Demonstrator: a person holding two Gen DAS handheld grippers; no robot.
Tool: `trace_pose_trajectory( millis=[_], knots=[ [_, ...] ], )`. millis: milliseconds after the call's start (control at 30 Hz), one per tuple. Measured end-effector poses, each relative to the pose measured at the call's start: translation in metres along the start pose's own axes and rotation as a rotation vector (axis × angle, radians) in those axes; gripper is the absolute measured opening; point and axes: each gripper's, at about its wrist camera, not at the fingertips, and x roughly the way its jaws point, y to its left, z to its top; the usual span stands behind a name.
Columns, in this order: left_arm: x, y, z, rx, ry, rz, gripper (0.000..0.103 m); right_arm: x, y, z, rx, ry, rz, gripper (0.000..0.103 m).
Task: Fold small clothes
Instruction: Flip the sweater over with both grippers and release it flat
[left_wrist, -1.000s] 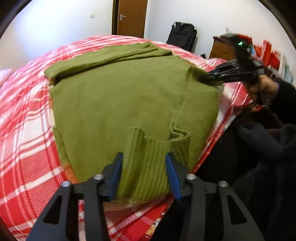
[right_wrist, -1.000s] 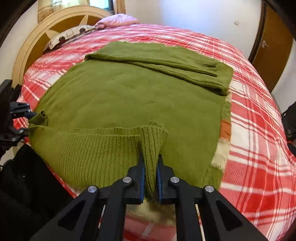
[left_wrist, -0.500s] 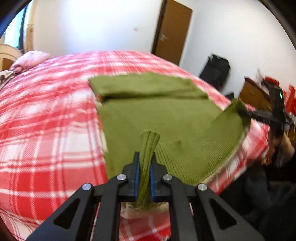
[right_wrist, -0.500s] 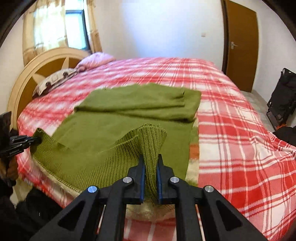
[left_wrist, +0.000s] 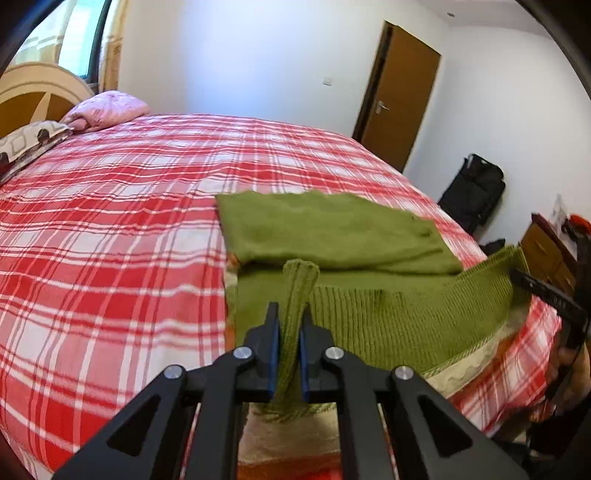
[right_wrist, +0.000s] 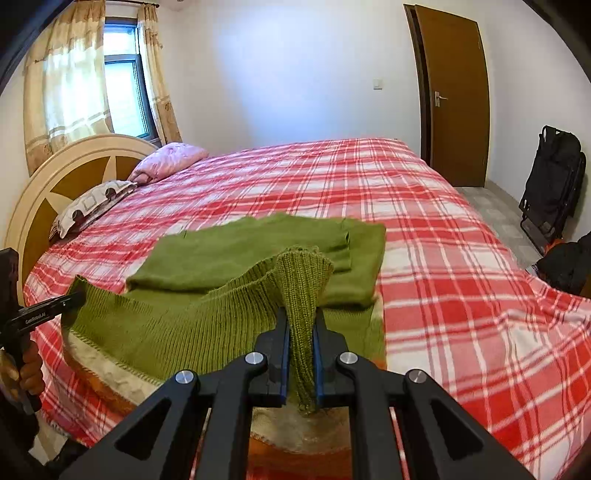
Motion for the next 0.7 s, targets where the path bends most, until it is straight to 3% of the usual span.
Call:
trace_pose_trajectory(
  millis=[700],
  knots=[
    [0.075, 0.006, 0.091, -0.113, -0.018, 0.075, 0.009, 0.087, -0.017, 0.082, 0.017, -0.028, -0.045, 0.010]
  ],
)
